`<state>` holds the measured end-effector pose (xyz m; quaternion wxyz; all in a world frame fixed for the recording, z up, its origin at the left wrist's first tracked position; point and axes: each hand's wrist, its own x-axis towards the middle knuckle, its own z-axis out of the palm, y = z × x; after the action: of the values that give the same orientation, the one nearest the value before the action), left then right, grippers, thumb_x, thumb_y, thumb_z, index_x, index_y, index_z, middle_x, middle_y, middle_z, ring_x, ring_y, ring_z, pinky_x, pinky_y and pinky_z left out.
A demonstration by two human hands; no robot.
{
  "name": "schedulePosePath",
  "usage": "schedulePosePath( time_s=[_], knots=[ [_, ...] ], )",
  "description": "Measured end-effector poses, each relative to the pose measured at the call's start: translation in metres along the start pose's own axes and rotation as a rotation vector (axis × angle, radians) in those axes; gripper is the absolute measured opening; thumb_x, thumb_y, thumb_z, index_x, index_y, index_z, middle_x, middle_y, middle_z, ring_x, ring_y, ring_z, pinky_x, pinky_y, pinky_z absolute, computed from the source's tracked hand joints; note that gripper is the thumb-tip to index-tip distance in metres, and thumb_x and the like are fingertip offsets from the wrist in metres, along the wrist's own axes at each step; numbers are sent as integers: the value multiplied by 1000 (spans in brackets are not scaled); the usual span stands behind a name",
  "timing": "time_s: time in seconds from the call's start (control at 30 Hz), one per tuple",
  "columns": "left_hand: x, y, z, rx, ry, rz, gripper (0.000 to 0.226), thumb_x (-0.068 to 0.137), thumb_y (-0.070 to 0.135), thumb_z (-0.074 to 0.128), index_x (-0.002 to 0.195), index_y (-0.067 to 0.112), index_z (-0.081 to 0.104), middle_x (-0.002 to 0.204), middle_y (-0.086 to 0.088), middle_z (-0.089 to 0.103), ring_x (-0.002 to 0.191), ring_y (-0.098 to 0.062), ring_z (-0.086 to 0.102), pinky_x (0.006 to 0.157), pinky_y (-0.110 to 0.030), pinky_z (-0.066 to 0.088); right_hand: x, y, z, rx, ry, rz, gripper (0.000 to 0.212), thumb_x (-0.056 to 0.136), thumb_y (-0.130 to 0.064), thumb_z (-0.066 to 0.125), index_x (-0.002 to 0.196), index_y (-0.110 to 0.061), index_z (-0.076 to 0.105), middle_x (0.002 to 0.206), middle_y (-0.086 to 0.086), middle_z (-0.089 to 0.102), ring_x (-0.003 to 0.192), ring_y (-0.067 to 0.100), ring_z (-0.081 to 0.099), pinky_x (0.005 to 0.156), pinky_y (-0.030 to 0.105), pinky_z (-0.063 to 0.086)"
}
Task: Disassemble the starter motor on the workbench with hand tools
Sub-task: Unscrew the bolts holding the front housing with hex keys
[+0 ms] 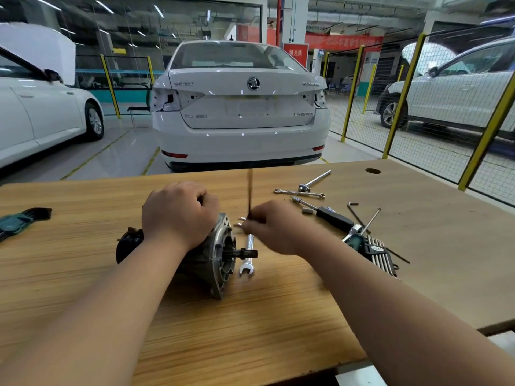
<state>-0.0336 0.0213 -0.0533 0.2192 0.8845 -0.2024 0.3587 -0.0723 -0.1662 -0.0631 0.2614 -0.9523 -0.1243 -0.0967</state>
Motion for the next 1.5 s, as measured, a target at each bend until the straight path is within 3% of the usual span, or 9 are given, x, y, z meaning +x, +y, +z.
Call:
schedulePosePath(
  time_s=[0.13,0.4,0.5,0.67,0.8,0.93,1.03,1.27,1.5],
  knots=[
    [1,-3,-1,-22,-33,-19,31,74,33,35,51,17,47,52,1,49,52,-17,43,51,-22,25,1,0,28,864,-55,436,23,92,-16,52,71,-10,62,45,-4,43,42,14,39,42,21,38],
    [5,-24,-13,-327,-134,101,28,71,20,43,63,19,70,65,9,64,75,-7,53,68,-25,38,-8,-4,48,936,-130,369,27,86,-21,54,61,-14,61,42,-4,38,36,13,35,40,21,36],
    [4,-32,-11,-318,-32,168,31,76,16,43,78,9,73,87,-2,71,94,-21,55,85,-28,37,-14,-9,50,847,-65,386,25,76,-33,56,57,-18,66,45,-7,46,41,13,42,49,27,41],
    [-42,-56,6,-538,55,-452,57,86,41,34,139,27,49,139,3,45,132,-13,34,107,-27,24,-19,-11,47,736,-17,327,21,82,-33,60,71,-18,70,56,-6,61,45,13,49,52,27,46],
    [-59,-68,11,-596,-38,-519,63,80,57,37,142,42,39,148,0,35,137,-14,31,111,-32,23,-21,-14,45,655,-53,286,24,84,-30,65,63,-20,67,53,-9,63,36,3,49,39,13,37],
    [-54,-68,12,-733,4,-506,56,75,64,44,127,45,51,140,-3,48,132,-18,41,113,-43,30,-22,-19,45,626,-96,306,21,85,-32,61,76,-15,70,53,-6,59,40,6,48,45,20,40],
    [-44,-63,12,-879,33,-531,35,74,64,50,103,46,59,111,8,63,108,-10,57,93,-33,44,-20,-19,46,668,-83,336,23,88,-31,57,72,-18,69,52,-8,55,49,11,49,51,28,42],
    [7,-65,24,-1091,-167,-796,37,76,42,55,100,16,68,98,-9,62,95,-24,56,84,-38,41,-22,-22,45,666,-109,354,28,91,-33,54,69,-21,65,47,-11,54,40,4,47,53,28,38],
    [1,-58,35,-874,-14,-708,20,91,38,50,84,32,66,86,15,62,60,14,57,52,-6,41,-17,-29,52,723,-29,431,24,91,-30,58,71,-19,65,56,-7,55,55,12,49,55,27,38]
  ],
)
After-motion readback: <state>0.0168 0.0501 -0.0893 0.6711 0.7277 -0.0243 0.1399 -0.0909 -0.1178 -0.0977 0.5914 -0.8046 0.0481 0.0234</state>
